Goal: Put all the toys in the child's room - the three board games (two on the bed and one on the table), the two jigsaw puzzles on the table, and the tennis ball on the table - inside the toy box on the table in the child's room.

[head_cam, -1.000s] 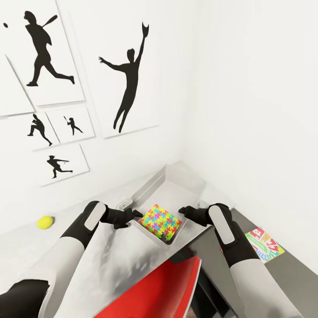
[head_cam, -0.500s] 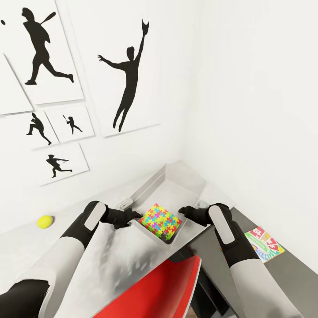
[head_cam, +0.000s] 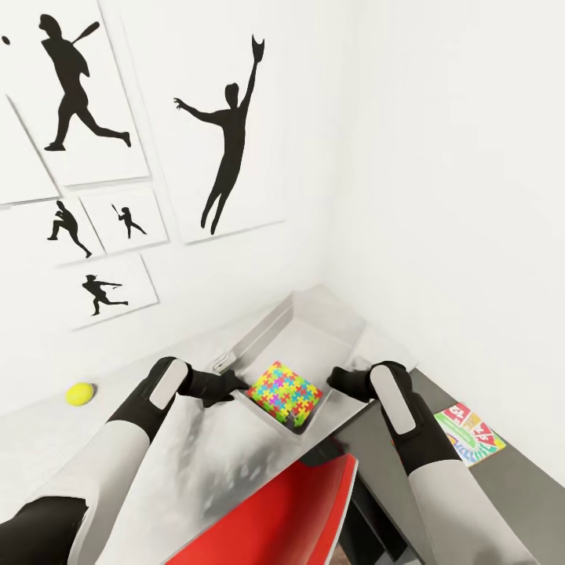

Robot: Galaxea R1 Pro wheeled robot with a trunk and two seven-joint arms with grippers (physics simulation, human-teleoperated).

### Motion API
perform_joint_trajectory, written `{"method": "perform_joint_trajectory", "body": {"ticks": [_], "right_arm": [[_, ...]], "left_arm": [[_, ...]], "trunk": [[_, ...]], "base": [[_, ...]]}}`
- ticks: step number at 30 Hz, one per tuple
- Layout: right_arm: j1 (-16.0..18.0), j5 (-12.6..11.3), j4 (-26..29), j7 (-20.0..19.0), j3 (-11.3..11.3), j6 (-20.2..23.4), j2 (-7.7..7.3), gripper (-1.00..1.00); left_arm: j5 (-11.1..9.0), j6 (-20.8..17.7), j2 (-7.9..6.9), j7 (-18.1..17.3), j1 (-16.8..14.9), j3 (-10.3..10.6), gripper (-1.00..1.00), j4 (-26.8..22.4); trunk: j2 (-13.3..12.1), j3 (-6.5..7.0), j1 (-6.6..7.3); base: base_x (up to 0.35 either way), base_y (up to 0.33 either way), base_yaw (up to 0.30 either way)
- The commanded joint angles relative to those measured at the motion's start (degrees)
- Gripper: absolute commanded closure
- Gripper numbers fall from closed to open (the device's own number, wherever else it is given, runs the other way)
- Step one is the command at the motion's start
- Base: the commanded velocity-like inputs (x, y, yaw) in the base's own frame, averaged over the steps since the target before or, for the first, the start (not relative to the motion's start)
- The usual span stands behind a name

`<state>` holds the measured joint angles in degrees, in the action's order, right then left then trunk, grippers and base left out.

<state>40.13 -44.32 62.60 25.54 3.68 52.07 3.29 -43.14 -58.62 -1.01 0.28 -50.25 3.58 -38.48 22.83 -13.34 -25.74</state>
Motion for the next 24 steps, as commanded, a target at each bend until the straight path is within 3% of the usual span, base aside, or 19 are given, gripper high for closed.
{"method": "perform_joint_trajectory", "body": {"ticks": [1, 24], "right_arm": [[0.03, -3.40, 0.07, 0.48, 0.10, -0.65, 0.05, 1.00], [0.01, -3.46, 0.07, 0.41, 0.10, -0.57, 0.05, 1.00]], "left_arm": [[0.34, -0.09, -0.04, 0.01, -0.02, 0.29, 1.00, -0.02], [0.25, -0.18, -0.04, -0.10, -0.02, 0.24, 1.00, -0.02]], "trunk": [[0.09, -0.13, -0.05], [0.09, -0.13, -0.05]], "base": [[0.000, 0.000, 0.000], [0.000, 0.000, 0.000]]}}
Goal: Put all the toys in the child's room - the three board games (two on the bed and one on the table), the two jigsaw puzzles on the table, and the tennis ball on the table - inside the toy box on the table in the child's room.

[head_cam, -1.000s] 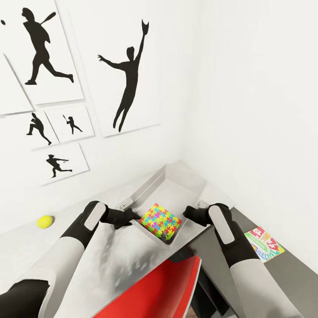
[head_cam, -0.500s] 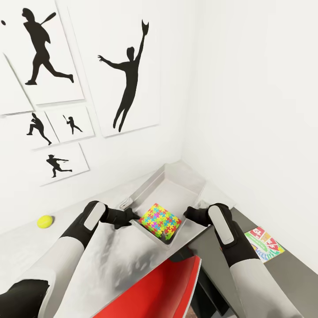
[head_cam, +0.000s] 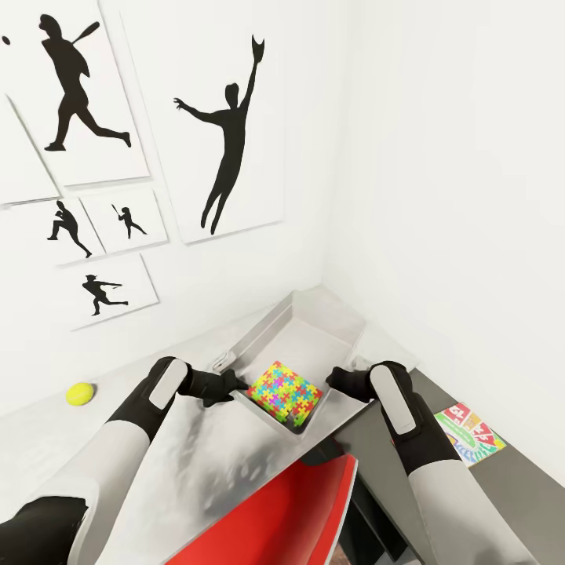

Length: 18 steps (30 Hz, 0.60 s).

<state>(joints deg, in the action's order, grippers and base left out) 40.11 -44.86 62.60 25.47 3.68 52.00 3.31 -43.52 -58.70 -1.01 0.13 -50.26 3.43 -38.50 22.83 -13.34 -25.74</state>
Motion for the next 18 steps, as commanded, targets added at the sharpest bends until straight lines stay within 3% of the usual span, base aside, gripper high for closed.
{"method": "perform_joint_trajectory", "body": {"ticks": [1, 18], "right_arm": [[0.04, -2.93, 0.06, 0.48, 0.10, -0.50, 0.03, 1.00], [0.01, -2.95, 0.09, 0.47, 0.10, -0.50, 0.14, 1.00]], "left_arm": [[0.63, -0.10, -0.05, 0.05, -0.01, 0.39, 1.00, 0.01], [0.63, -0.10, -0.05, 0.05, -0.01, 0.43, 1.00, -0.08]], "trunk": [[0.09, -0.13, -0.04], [0.09, -0.13, -0.04]], "base": [[0.000, 0.000, 0.000], [-0.018, 0.017, 0.000]]}}
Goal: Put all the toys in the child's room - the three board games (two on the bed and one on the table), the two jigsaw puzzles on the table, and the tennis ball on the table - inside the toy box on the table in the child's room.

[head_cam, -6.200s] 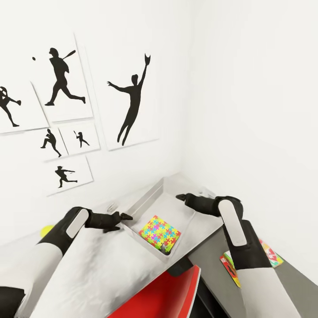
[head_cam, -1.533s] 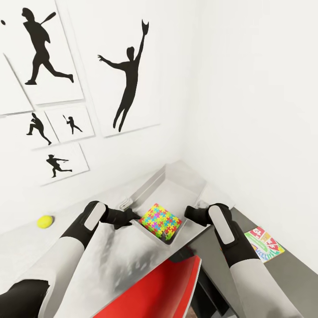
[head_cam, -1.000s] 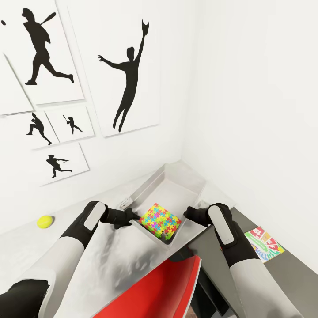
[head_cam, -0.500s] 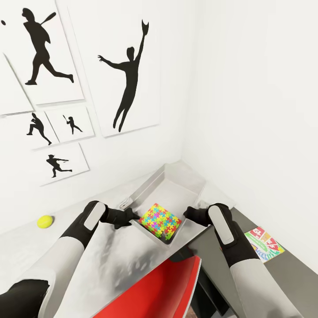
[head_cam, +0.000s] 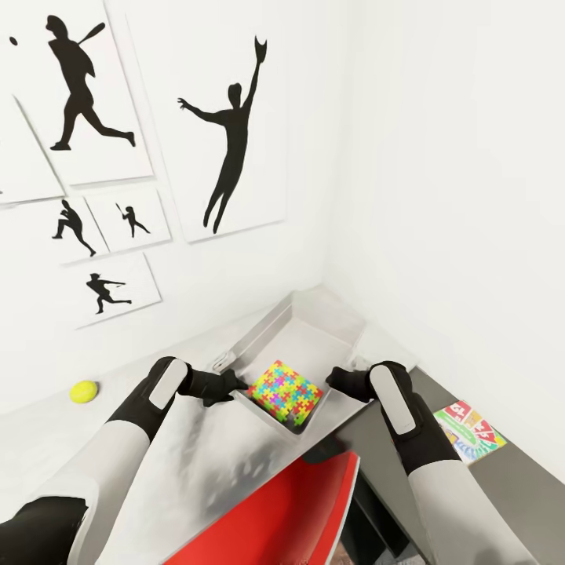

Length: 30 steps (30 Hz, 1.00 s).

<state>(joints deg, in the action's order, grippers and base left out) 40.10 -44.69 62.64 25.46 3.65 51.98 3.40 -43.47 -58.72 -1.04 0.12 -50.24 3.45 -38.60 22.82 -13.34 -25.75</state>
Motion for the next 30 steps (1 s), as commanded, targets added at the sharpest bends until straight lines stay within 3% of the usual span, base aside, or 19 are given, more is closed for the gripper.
{"method": "perform_joint_trajectory", "body": {"ticks": [1, 10, 30], "right_arm": [[0.00, -3.12, 0.04, 0.48, 0.13, -0.48, 0.08, 1.00], [0.02, -3.12, 0.03, 0.47, 0.13, -0.48, 0.12, 1.00], [-0.02, -3.08, 0.03, 0.47, 0.13, -0.48, 0.05, 1.00]], "left_arm": [[0.58, -0.08, -0.02, 0.05, -0.03, 0.42, 1.00, 0.01], [0.58, -0.41, -0.02, 0.05, -0.03, 0.36, 1.00, 0.01], [0.55, -0.52, -0.02, 0.05, -0.03, 0.33, 1.00, -1.83]], "trunk": [[0.10, -0.13, -0.03], [0.10, -0.07, -0.03], [0.10, 1.20, -0.03]], "base": [[-0.113, 0.127, 0.000], [-0.105, 0.128, 0.000], [-0.010, 0.004, 0.000]]}}
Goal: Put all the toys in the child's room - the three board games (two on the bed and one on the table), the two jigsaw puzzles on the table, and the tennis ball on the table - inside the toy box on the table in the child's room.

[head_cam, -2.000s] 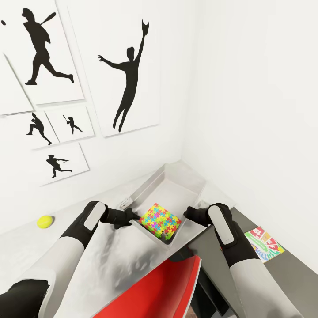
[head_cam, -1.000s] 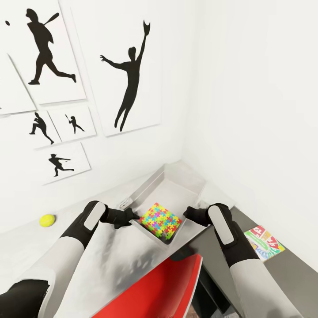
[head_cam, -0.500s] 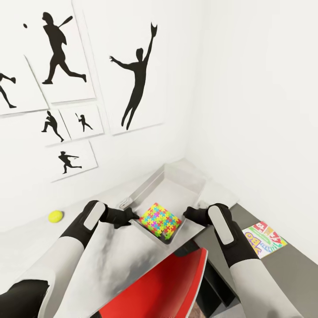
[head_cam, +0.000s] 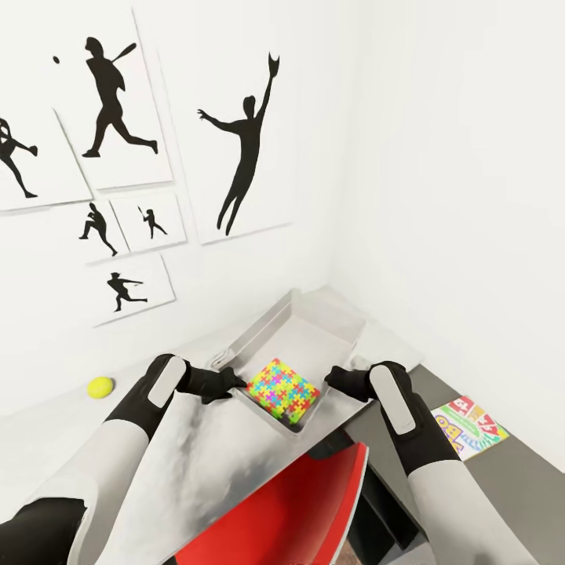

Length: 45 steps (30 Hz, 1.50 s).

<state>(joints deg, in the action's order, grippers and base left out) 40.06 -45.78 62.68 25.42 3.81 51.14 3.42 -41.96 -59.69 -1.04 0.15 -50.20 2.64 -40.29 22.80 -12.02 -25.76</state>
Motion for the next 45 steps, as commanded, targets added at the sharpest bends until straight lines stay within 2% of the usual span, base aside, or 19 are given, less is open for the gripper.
{"method": "perform_joint_trajectory", "body": {"ticks": [1, 20, 45], "right_arm": [[0.01, -2.00, -0.01, 0.51, -0.03, 0.37, 0.01, 1.00], [0.03, -1.94, -0.01, 0.51, -0.03, 0.37, 0.06, 1.00], [0.04, -1.94, -0.01, 0.51, -0.03, 0.37, 0.17, 1.00]], "left_arm": [[-0.95, 0.45, -0.01, 0.03, -0.07, 1.14, 1.00, -0.13], [-1.01, 0.36, -0.02, 0.03, -0.07, 1.14, 1.00, -0.14], [-1.02, 0.36, -0.01, 0.03, -0.07, 1.14, 1.00, -0.14]], "trunk": [[0.11, -0.02, -0.02], [0.11, 1.78, -0.02], [0.11, 4.14, -0.02]], "base": [[-0.094, 0.000, 0.000], [-0.132, 0.033, 0.000], [-0.120, 0.170, 0.000]]}}
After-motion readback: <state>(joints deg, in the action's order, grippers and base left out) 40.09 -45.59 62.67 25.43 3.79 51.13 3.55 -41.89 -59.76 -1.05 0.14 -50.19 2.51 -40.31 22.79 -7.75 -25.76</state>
